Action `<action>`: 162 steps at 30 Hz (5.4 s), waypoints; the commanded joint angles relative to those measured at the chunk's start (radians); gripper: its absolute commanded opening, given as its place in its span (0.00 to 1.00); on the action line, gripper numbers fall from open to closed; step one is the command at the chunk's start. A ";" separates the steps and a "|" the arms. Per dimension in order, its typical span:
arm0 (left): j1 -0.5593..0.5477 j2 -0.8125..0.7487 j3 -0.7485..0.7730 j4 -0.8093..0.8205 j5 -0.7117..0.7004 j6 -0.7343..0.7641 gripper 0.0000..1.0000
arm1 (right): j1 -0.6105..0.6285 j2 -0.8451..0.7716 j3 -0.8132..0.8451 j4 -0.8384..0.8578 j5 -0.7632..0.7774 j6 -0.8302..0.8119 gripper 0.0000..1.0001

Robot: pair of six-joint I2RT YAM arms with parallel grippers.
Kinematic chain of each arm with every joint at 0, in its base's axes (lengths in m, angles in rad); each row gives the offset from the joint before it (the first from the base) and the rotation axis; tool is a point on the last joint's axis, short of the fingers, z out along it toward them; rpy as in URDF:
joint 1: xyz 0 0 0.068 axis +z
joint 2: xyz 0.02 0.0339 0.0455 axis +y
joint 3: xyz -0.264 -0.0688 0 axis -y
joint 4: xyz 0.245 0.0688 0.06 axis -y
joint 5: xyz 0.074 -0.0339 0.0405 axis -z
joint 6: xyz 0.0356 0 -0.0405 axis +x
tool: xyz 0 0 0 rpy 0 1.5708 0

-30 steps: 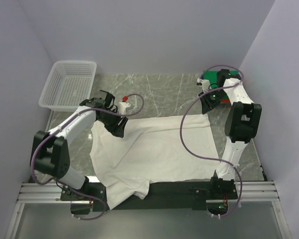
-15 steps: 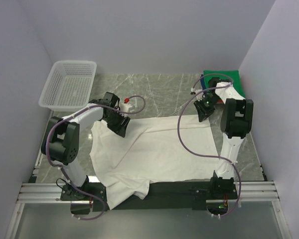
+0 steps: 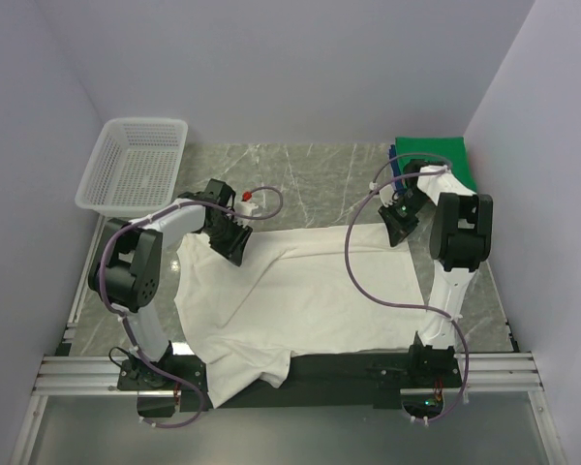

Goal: Fold and stack the t-shirts
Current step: Fold the tshirt

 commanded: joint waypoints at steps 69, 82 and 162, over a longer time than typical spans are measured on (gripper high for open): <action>-0.080 -0.097 -0.001 -0.046 -0.003 0.096 0.01 | -0.003 -0.117 -0.164 0.031 0.094 -0.080 0.17; -0.259 -0.309 -0.126 -0.241 0.161 0.250 0.01 | -0.020 -0.126 -0.170 0.003 0.109 -0.097 0.24; 0.317 -0.074 0.140 -0.088 0.196 0.010 0.44 | 0.530 -0.133 0.162 0.248 -0.085 0.311 0.30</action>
